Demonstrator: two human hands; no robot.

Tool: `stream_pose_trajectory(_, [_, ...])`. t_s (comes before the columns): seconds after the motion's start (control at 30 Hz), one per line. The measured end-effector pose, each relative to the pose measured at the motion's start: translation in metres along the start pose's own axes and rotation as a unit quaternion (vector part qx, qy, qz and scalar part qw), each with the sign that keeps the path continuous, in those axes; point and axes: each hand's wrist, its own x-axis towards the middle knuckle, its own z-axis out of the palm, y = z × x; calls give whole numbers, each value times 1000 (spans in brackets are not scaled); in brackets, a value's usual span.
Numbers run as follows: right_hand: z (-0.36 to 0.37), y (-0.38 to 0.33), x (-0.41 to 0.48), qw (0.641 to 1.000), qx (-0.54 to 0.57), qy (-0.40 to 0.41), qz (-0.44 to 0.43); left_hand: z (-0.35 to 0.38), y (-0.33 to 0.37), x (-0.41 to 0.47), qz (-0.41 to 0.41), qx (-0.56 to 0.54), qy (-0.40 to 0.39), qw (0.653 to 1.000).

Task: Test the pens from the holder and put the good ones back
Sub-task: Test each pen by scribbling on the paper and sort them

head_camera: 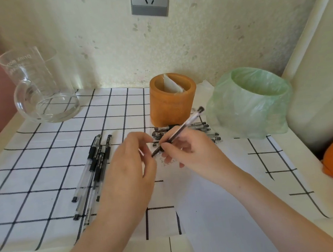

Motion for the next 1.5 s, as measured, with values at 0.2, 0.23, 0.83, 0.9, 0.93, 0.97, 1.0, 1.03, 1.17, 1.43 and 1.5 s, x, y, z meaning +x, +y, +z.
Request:
stream_pose_trajectory(0.2, [-9,-12,-3,985,172,-5,10,1,2,0,24,-61,-120,991])
stream_pose_trajectory(0.23, [-10,-12,-4,985,173,-6,11,2,4,0,25,-69,-122,990])
stream_pose_trajectory(0.83, [-31,-21,-6,976,214,-27,21,2,19,6,-25,-138,-92,986])
stream_pose_trajectory(0.9, [-36,-19,-7,969,245,2,22,1,18,6,-23,-121,-103,987])
stream_pose_trajectory(0.93, [-38,-16,-6,963,267,35,25,1,16,5,-26,-95,-115,988])
stream_pose_trajectory(0.97, [-42,-11,-6,955,285,78,31,1,12,4,-33,-61,-131,989])
stream_pose_trajectory(1.0, [-46,-7,-5,948,291,125,41,2,9,2,-38,-20,-152,987])
stream_pose_trajectory(1.03, [-49,-2,-5,943,285,162,55,3,4,1,-36,28,-176,983])
stream_pose_trajectory(1.17, [-45,10,-6,952,239,157,109,12,-2,-7,18,162,-272,948])
stream_pose_trajectory(1.43, [-21,44,1,955,101,261,94,17,-7,-12,12,205,-357,911])
stream_pose_trajectory(1.5, [-14,52,3,951,82,287,82,17,-7,-13,14,204,-356,912])
